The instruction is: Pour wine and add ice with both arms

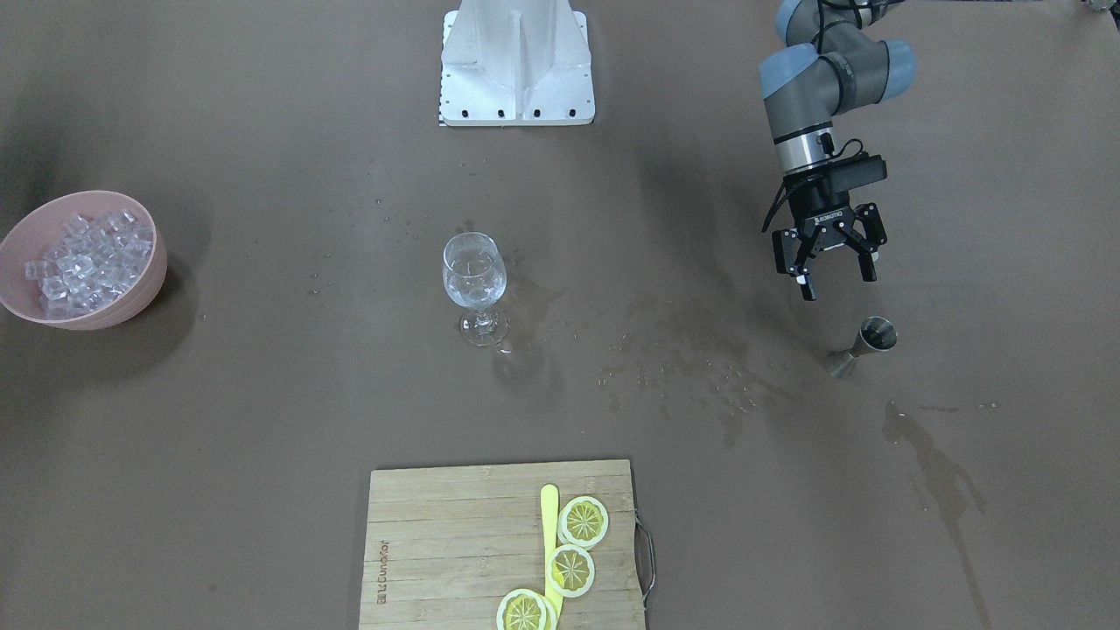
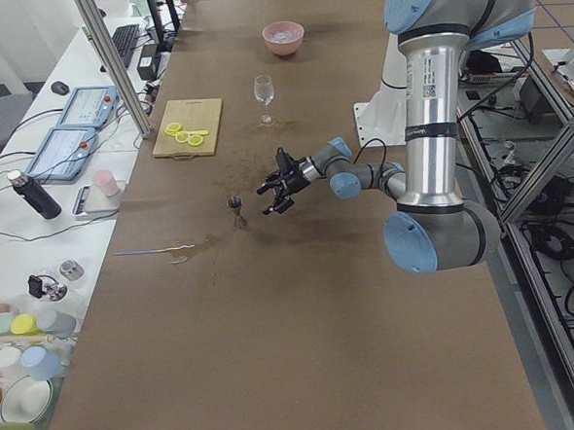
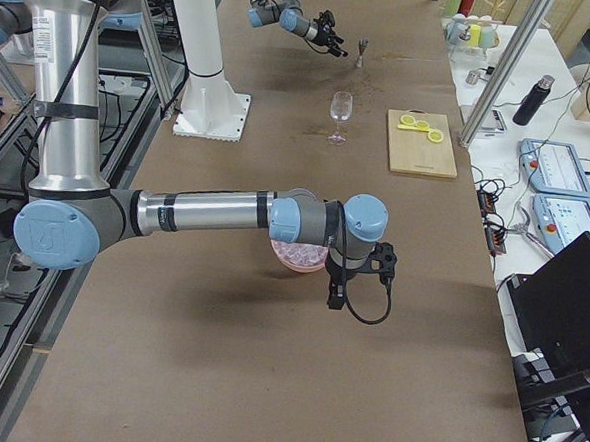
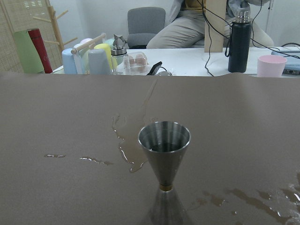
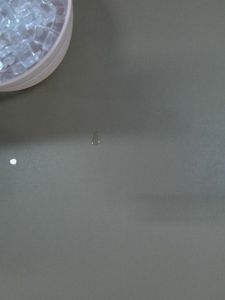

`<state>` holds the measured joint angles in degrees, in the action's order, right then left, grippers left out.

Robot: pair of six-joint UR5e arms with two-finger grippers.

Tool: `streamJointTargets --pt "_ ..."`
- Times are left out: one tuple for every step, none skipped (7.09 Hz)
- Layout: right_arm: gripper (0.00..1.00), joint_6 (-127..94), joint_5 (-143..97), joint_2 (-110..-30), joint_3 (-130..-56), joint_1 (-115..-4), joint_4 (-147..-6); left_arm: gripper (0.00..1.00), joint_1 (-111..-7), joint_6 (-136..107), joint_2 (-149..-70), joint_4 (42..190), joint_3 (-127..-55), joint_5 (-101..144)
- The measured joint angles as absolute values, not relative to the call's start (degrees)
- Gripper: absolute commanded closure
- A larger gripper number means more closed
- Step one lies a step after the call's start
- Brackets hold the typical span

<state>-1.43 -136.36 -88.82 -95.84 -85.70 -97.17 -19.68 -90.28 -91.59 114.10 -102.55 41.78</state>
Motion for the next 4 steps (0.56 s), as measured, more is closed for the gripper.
streamJointTargets --pt "0.00 -1.5 -136.5 -88.8 -95.9 -85.7 -97.1 0.03 -19.7 -90.7 -93.1 114.1 -100.4 41.5" --pt "0.00 -1.5 -136.6 -88.8 -95.9 -85.7 -97.0 0.03 -19.9 -91.0 -93.9 114.2 -99.2 41.4" --pt "0.00 -1.5 -136.6 -88.8 -95.9 -85.7 -97.0 0.03 -20.5 -91.1 -94.3 114.2 -98.5 41.3" --pt "0.00 -1.6 -136.6 -88.7 -95.9 -85.7 -97.0 0.03 -21.8 -91.0 -94.9 114.2 -97.4 41.3"
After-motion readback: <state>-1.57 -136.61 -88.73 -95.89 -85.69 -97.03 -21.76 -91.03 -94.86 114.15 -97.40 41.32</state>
